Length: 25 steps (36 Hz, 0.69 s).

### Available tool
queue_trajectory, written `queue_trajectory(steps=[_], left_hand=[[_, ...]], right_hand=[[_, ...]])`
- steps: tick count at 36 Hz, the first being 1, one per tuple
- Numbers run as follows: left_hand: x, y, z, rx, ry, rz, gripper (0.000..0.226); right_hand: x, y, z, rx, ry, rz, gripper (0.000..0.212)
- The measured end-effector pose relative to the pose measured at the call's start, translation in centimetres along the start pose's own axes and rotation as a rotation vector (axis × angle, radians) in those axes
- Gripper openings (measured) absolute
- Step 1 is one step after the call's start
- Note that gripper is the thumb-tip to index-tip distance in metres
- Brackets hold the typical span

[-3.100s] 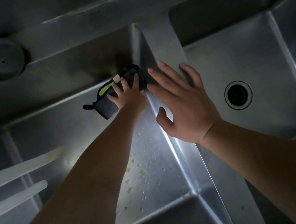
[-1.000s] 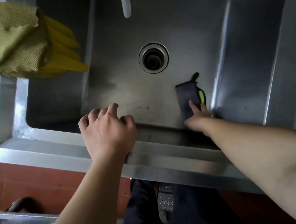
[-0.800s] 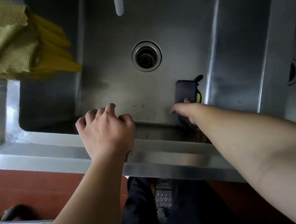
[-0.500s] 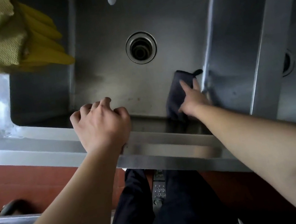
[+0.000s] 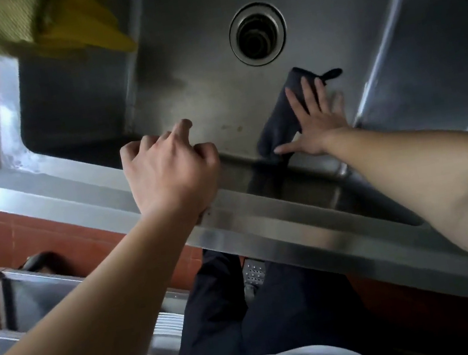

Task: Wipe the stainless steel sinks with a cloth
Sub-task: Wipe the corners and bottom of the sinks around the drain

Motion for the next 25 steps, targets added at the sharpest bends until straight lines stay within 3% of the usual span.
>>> queue_trajectory(steps=[11, 19, 25], left_hand=[[-0.1, 0.2, -0.1, 0.006, 0.0, 0.006, 0.042], [0.0, 0.2, -0.4, -0.008, -0.006, -0.006, 0.041], [0.1, 0.2, -0.6, -0.022, 0.002, -0.008, 0.045]], right_hand=[[-12.1, -5.9, -5.6, 0.117, 0.043, -0.196, 0.133], [-5.0, -2.5, -2.4, 0.038, 0.22, -0.236, 0.138], [-0.9, 0.7, -0.7, -0.023, 0.215, -0.198, 0.111]])
Point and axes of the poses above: each hand's wrist, its own y-axis away from the middle knuckle, its own z-axis out of the palm, x = y × z, the point moved 1 cm from there along -y, towards the middle knuckle, and after that the axes turned 4 degrees about -x, right-handed, at the moved point
